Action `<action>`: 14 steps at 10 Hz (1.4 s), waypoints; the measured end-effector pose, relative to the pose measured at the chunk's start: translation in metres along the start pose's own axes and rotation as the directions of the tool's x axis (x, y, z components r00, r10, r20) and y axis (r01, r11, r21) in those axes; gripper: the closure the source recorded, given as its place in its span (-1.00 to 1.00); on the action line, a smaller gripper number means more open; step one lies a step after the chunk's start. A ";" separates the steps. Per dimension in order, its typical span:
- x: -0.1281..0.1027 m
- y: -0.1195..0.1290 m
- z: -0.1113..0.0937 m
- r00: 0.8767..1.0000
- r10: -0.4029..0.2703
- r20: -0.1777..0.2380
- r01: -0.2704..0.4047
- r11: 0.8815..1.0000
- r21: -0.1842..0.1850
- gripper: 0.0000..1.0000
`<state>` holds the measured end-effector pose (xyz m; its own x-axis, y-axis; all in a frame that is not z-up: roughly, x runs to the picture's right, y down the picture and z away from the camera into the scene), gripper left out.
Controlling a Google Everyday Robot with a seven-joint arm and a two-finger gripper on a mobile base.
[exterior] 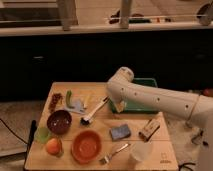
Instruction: Wipe red bowl with brush
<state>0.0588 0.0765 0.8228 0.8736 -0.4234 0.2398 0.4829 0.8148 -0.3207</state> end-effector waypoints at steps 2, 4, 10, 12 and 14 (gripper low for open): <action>-0.002 -0.001 0.002 1.000 -0.021 0.003 0.021 1.000 -0.001 -0.60; -0.021 -0.009 -0.001 0.998 -0.065 0.023 0.065 0.998 0.002 -0.60; -0.070 -0.021 0.008 0.981 -0.169 0.099 0.171 0.985 -0.018 -0.60; -0.086 -0.029 0.014 0.973 -0.198 0.120 0.202 0.979 -0.026 -0.60; -0.096 -0.039 0.022 0.970 -0.209 0.120 0.215 0.976 -0.037 -0.60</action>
<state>-0.0447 0.0940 0.8327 0.7396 -0.5338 0.4099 0.6613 0.6895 -0.2953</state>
